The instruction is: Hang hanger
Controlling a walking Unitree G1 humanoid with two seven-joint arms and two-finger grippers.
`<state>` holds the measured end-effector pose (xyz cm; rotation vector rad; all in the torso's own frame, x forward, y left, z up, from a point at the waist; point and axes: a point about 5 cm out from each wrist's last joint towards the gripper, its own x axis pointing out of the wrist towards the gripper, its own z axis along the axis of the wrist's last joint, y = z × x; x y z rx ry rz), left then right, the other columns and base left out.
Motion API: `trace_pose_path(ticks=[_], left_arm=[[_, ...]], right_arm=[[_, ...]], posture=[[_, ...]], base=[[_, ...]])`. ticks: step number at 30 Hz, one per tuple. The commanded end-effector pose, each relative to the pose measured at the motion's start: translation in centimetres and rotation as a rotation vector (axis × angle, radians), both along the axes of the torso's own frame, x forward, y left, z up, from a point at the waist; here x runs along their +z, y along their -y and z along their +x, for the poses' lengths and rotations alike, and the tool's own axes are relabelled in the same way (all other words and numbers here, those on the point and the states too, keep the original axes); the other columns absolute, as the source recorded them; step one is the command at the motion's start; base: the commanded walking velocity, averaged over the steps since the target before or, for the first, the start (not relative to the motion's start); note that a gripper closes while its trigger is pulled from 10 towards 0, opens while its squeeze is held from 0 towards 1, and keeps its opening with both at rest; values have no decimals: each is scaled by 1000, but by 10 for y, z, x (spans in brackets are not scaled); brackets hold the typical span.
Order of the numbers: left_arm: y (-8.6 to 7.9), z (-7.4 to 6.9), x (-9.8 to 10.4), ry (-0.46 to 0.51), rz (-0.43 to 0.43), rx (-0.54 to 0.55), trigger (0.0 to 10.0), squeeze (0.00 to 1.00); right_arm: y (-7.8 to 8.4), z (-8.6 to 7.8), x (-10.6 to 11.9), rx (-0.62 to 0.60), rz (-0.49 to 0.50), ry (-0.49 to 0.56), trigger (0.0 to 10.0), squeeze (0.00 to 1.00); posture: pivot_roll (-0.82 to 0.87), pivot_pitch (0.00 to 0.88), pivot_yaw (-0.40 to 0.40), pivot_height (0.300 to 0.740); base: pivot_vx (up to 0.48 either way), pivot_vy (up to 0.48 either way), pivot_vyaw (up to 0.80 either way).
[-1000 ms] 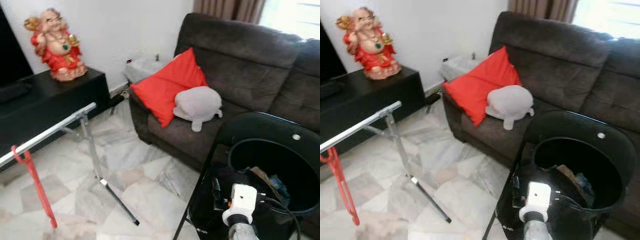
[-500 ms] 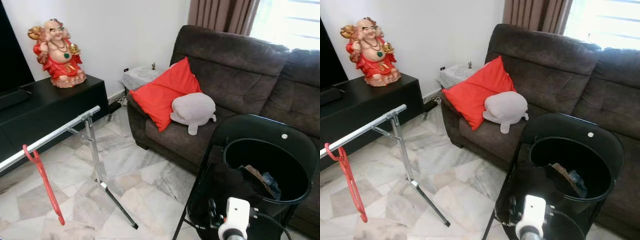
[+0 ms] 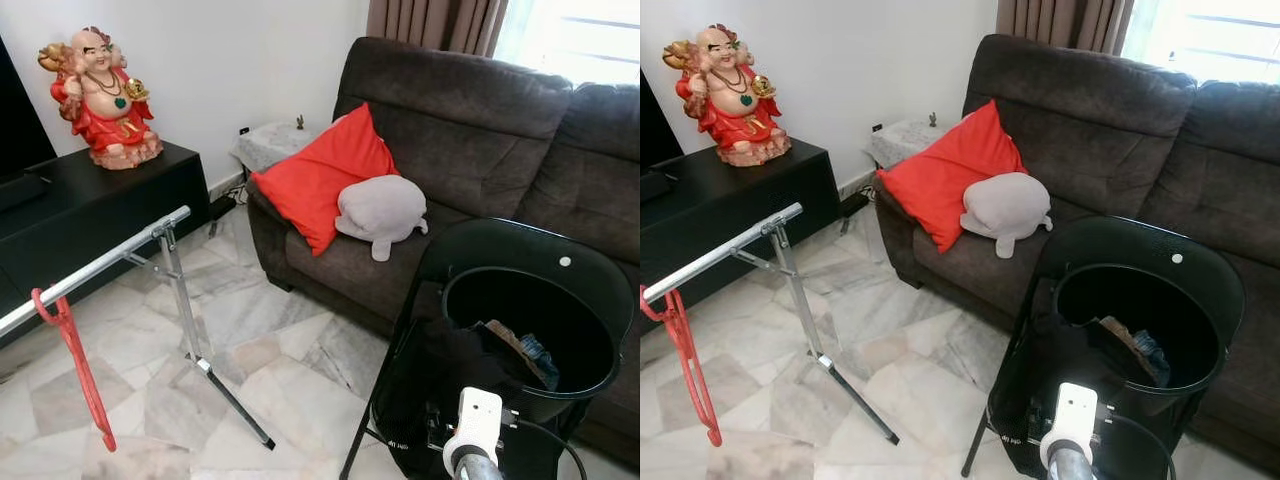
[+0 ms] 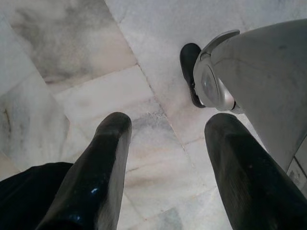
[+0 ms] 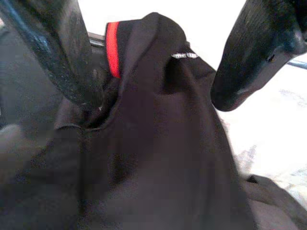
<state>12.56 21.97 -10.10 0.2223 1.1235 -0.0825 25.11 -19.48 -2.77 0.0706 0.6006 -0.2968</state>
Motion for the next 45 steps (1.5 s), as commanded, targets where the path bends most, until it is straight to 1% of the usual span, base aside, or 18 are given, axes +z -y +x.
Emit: trace_pose_path(ticks=[1, 2, 3, 7, 8, 9, 10, 11, 12, 13, 14, 15, 16, 22, 23, 30, 37, 45], left_arm=[[-3, -1, 0, -12, 16, -25, 10000, 0], [-3, -1, 0, -12, 16, -25, 10000, 0], [-3, -1, 0, -12, 17, -25, 10000, 0], [-3, -1, 0, -13, 18, -26, 10000, 0], [-3, -1, 0, -13, 18, -26, 10000, 0], [-3, -1, 0, -13, 18, -26, 10000, 0], [-3, -1, 0, -13, 18, -26, 10000, 0], [-3, -1, 0, -13, 19, -27, 10000, 0], [-3, -1, 0, -14, 19, -27, 10000, 0], [-4, -2, 0, -14, 20, -27, 10000, 0], [-4, -2, 0, -14, 20, -27, 10000, 0], [-4, -2, 0, -14, 20, -27, 10000, 0], [-4, -2, 0, -15, 22, -29, 10000, 0], [-6, -3, 0, -20, 24, -33, 10000, 0], [-6, -3, 0, -23, 24, -37, 10000, 0], [-7, -4, 0, -26, 25, -43, 10000, 0], [-7, -4, 0, -27, 25, -43, 10000, 0], [-5, -3, 0, -25, 23, -45, 10000, 0]], right_arm=[[7, 8, 5, -27, -12, 14, 10000, 0], [7, 8, 5, -27, -12, 14, 10000, 0], [9, 12, 8, -26, -15, 21, 10000, 0], [13, 21, 12, -27, -25, 27, 10000, 0], [14, 23, 14, -26, -25, 27, 9569, 0], [15, 23, 14, -26, -24, 26, 9569, 0], [14, 24, 14, -21, -24, 26, 4824, 0], [14, 25, 14, -18, -24, 25, 4824, 0], [12, 26, 14, 1, -25, 22, 1294, 0], [10, 28, 15, 22, -28, 21, 1020, 0], [9, 29, 15, 41, -28, 21, 2078, 0], [9, 29, 15, 41, -28, 21, 2078, 0], [7, 31, 17, 59, -31, 21, 10000, 0], [9, 35, 20, 42, -36, 28, 10000, 0], [10, 36, 21, 39, -39, 32, 0, 0], [10, 36, 21, 42, -49, 32, 0, 0], [10, 33, 18, 43, -49, 26, 0, 0], [1, 34, 18, 59, -39, 45, 0, 0]], posture=[[97, 0, 27, 740], [97, 0, 27, 740], [100, 0, 29, 740], [103, 0, 30, 740], [103, 0, 30, 740], [103, 0, 30, 740], [103, 0, 30, 740], [103, 0, 30, 740], [113, 0, 35, 740], [113, 0, 35, 740], [113, 0, 35, 740], [113, 0, 35, 740], [120, 1, 40, 740], [122, 5, 45, 740], [123, 8, 48, 740], [124, 10, 49, 740], [125, 9, 47, 740], [123, 1, 39, 740]], base=[[0, 0, 0], [0, 0, 0], [0, 0, 0], [0, 0, 0], [0, 0, 0], [0, 0, 0], [0, 0, 0], [0, 0, 0], [0, 0, 0], [0, 0, 0], [0, 0, 0], [0, 0, 0], [0, 0, 0], [0, 0, 0], [0, 0, 0], [0, 0, 0], [0, 0, 0], [0, 0, 0]])
